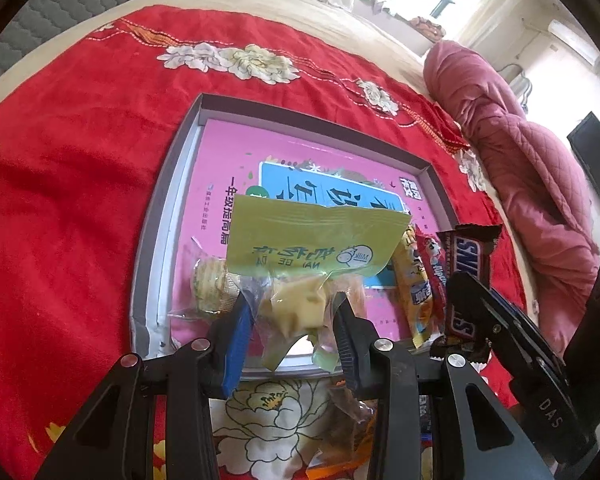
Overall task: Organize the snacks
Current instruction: 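Carry the Snickers bar and green snack bag over the box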
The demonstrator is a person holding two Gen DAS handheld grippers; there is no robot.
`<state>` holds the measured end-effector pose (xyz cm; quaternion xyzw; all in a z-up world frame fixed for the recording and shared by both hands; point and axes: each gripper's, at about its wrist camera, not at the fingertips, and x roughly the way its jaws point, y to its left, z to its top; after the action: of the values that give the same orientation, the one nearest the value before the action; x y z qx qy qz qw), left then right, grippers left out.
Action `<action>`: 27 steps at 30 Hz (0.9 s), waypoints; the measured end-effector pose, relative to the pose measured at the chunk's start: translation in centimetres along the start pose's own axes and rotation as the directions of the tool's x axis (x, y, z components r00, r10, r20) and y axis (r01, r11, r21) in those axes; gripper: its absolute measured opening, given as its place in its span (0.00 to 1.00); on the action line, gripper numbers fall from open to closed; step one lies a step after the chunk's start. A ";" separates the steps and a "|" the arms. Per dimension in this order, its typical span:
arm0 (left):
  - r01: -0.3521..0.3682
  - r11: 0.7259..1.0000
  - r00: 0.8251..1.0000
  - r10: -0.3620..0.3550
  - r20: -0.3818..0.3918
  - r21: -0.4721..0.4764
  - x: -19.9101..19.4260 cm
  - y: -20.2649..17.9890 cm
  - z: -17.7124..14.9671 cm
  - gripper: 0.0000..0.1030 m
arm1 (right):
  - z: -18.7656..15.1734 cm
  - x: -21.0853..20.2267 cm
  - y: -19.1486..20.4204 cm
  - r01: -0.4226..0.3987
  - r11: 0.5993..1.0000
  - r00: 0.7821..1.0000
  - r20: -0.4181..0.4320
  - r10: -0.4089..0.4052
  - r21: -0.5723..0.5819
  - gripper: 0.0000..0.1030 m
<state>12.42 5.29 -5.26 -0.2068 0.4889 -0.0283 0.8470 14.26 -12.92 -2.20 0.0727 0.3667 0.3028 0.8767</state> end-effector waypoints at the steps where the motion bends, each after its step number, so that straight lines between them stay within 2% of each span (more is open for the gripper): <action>1: -0.002 1.000 1.000 0.002 0.000 0.002 0.0 -0.1 0.0 0.40 | 0.0 0.2 0.0 0.003 1.000 1.000 -0.004 -0.003 -0.002 0.17; 17: -0.011 1.000 1.000 0.011 -0.019 0.011 0.5 -0.3 -0.2 0.40 | -0.5 2.3 -0.1 0.009 1.000 0.998 -0.058 -0.011 -0.023 0.17; 27: -0.012 1.000 1.000 0.012 -0.023 0.018 0.6 -0.4 -0.1 0.40 | -0.8 3.1 -0.6 0.050 0.998 0.995 -0.086 -0.052 -0.024 0.17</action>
<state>12.73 4.77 -5.68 -0.1957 0.4996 -0.0299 0.8433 15.74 -11.69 -4.86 0.0407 0.4029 0.2871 0.8681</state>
